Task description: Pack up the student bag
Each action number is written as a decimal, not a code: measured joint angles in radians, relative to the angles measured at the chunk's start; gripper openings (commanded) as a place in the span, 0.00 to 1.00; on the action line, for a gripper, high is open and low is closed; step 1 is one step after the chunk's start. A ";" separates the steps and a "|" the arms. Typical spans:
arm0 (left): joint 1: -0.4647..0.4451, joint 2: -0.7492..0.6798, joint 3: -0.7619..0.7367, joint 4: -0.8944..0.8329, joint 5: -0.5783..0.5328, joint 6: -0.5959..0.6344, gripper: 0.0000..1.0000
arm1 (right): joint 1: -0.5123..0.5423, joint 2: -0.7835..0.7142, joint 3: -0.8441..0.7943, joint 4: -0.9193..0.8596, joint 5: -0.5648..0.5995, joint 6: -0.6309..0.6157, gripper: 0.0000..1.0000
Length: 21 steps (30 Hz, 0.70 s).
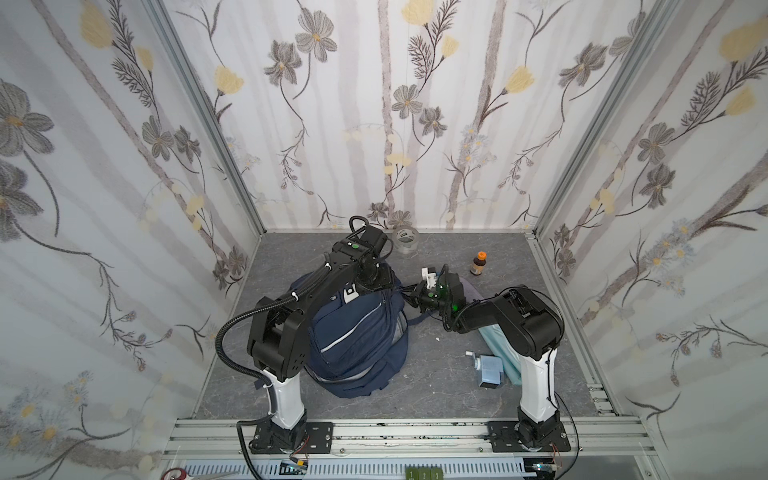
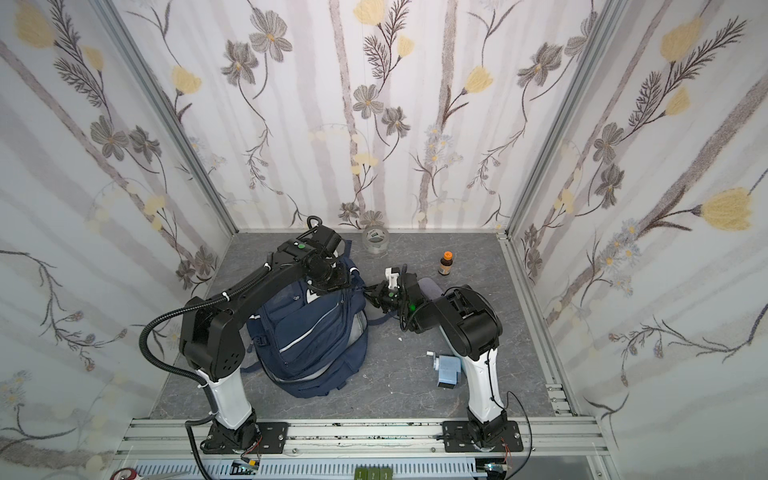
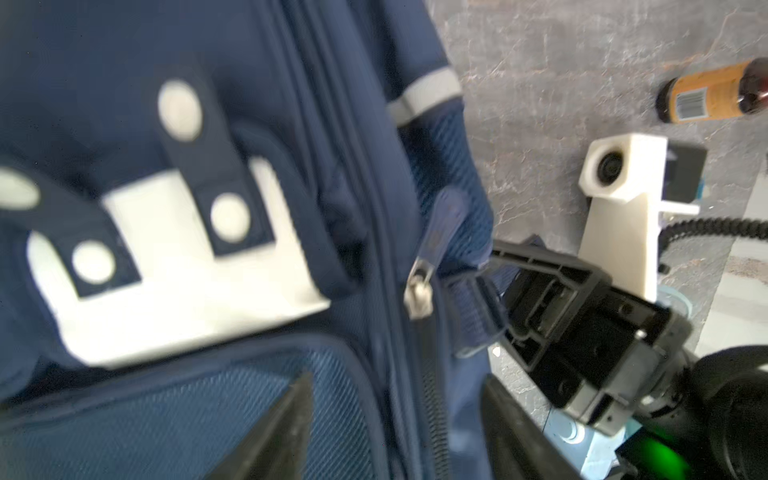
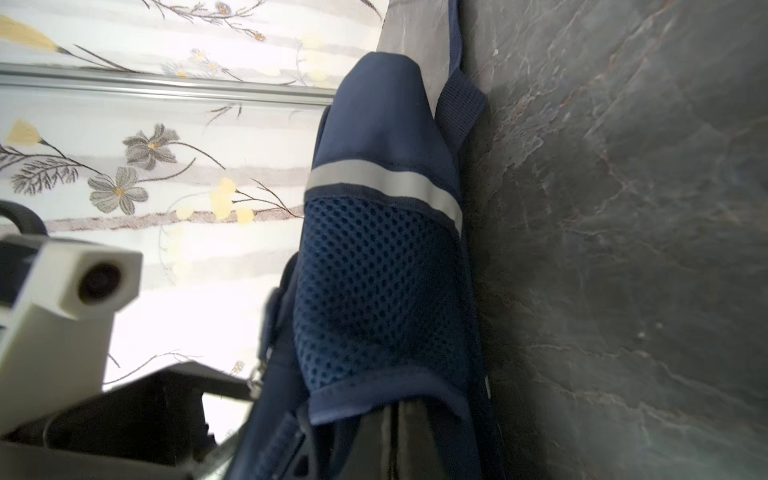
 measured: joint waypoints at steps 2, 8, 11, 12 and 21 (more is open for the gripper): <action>0.001 0.043 0.086 -0.017 0.003 0.026 0.84 | 0.000 -0.023 0.013 -0.072 0.001 -0.053 0.00; -0.004 0.214 0.266 -0.064 0.015 0.038 0.80 | 0.002 -0.111 0.026 -0.251 0.032 -0.227 0.00; -0.013 0.266 0.277 -0.084 0.017 0.019 0.78 | 0.005 -0.133 0.024 -0.294 0.048 -0.296 0.00; -0.016 0.276 0.278 -0.085 0.017 0.010 0.77 | 0.007 -0.138 0.025 -0.308 0.055 -0.315 0.00; -0.017 0.318 0.277 -0.082 -0.003 -0.048 0.36 | 0.035 -0.179 0.027 -0.389 0.113 -0.473 0.00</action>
